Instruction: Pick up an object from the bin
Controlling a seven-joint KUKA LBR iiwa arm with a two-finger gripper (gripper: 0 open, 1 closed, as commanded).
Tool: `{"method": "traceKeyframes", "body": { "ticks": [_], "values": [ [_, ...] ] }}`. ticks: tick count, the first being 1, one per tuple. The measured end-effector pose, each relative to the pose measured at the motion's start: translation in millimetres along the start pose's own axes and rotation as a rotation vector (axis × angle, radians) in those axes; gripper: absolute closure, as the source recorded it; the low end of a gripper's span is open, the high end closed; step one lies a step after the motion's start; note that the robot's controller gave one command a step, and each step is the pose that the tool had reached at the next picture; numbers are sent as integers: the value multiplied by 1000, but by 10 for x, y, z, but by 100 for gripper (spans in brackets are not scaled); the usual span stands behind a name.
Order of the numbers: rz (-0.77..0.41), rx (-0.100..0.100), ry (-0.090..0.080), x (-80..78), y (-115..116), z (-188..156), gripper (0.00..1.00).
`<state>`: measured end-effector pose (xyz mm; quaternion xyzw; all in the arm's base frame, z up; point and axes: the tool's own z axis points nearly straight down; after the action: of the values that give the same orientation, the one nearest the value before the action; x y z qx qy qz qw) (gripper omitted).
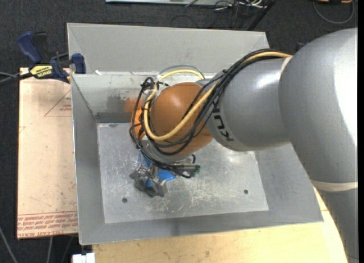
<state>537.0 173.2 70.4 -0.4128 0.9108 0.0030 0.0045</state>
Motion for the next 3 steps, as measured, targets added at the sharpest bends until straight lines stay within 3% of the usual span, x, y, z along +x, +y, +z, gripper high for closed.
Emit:
{"method": "traceKeyframes", "body": {
  "ticks": [2,3],
  "values": [
    [0,-3,3,10,9,-37,100],
    [0,-6,10,25,23,-243,100]
  ]
}}
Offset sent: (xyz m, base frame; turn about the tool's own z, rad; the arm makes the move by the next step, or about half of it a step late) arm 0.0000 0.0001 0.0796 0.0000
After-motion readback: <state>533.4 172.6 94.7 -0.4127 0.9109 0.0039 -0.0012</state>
